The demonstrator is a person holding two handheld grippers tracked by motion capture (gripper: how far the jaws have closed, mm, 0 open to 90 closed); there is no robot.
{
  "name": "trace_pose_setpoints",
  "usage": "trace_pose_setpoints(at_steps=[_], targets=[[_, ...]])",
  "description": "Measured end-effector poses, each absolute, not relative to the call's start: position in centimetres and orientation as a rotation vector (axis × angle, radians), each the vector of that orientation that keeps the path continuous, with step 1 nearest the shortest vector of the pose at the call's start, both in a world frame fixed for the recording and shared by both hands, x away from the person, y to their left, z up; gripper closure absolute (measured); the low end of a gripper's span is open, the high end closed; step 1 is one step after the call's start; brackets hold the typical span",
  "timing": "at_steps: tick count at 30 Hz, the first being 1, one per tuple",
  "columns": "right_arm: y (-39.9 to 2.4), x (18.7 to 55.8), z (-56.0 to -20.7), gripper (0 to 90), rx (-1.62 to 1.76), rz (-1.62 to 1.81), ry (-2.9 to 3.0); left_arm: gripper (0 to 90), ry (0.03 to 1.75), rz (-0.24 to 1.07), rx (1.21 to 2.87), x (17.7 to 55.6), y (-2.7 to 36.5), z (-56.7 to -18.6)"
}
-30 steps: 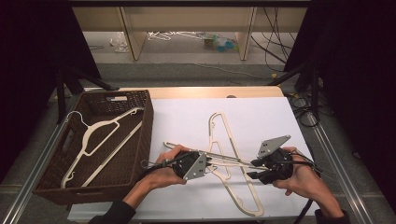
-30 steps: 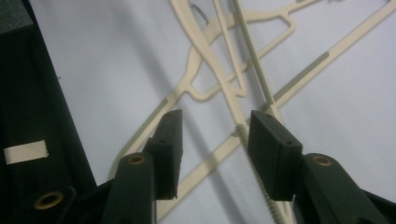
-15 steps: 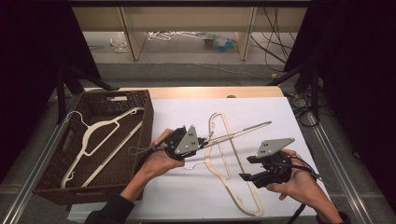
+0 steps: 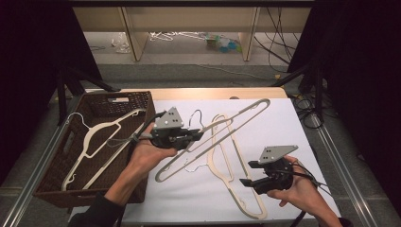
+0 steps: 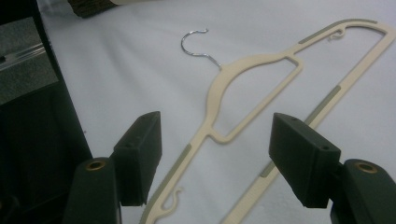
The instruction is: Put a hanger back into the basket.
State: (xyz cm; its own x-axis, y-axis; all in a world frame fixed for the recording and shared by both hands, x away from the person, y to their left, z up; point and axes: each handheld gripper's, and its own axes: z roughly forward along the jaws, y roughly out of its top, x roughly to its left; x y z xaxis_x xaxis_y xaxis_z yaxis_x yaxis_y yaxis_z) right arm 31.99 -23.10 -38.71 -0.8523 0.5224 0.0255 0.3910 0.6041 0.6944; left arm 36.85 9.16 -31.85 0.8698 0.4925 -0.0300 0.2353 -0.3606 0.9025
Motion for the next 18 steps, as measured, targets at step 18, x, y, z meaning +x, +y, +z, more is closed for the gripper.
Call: trace_pose_setpoints(at_steps=[18], targets=[[-23.3, 31.3, -40.1, 31.9, 0.792, 1.067, 2.669, 85.7, 0.612, 0.261, 1.831, 33.9, 16.9, -23.2]])
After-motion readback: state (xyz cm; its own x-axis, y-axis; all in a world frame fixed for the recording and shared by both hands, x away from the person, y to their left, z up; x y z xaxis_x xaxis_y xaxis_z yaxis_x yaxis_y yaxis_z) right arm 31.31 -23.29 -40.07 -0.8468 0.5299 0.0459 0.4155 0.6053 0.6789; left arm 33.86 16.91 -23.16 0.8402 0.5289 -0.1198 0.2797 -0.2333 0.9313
